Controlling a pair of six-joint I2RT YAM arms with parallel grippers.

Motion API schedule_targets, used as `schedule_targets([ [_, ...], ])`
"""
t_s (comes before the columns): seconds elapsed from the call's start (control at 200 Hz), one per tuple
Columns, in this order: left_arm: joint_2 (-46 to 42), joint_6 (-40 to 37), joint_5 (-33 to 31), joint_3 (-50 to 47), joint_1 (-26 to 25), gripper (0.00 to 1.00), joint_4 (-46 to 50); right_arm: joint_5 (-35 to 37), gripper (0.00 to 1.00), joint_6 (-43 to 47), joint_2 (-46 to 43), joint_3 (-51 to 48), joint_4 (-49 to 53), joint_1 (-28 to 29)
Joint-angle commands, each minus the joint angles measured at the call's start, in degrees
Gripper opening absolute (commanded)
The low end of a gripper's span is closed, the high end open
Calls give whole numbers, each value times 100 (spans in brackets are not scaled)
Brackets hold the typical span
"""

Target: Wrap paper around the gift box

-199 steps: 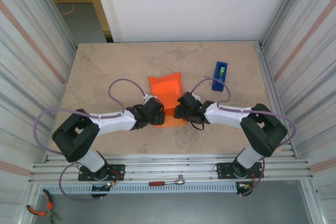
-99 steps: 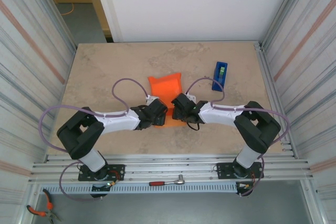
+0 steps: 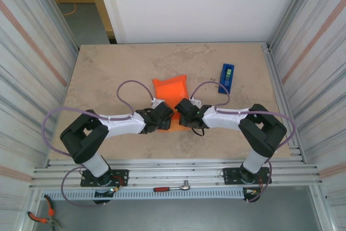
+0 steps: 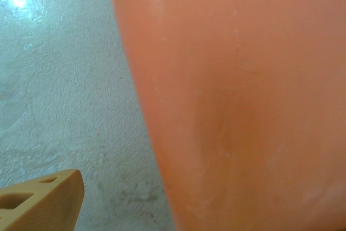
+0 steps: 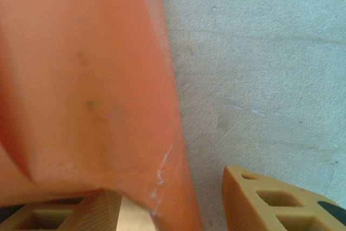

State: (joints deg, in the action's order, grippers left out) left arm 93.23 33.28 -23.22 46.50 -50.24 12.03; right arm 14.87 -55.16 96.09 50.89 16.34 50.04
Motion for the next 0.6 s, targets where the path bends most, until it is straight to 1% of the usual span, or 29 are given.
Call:
schedule_targets([
  [0.0,79,87,-181,134,-52,87,107,149,50,-228,-246,-122,45,41],
  [0.06,88,86,-183,139,-49,87,110,139,48,-241,-301,-152,-2,40],
  [0.18,125,74,-167,170,-63,87,111,108,41,-232,-316,-133,-10,42],
  [0.331,159,57,-183,195,-80,87,117,58,30,-237,-247,-99,-64,42],
  [0.436,173,63,-183,210,-91,87,127,57,26,-287,-165,-83,-63,45],
  [0.596,171,65,-193,220,-92,87,128,127,12,-416,-67,-106,-66,58],
])
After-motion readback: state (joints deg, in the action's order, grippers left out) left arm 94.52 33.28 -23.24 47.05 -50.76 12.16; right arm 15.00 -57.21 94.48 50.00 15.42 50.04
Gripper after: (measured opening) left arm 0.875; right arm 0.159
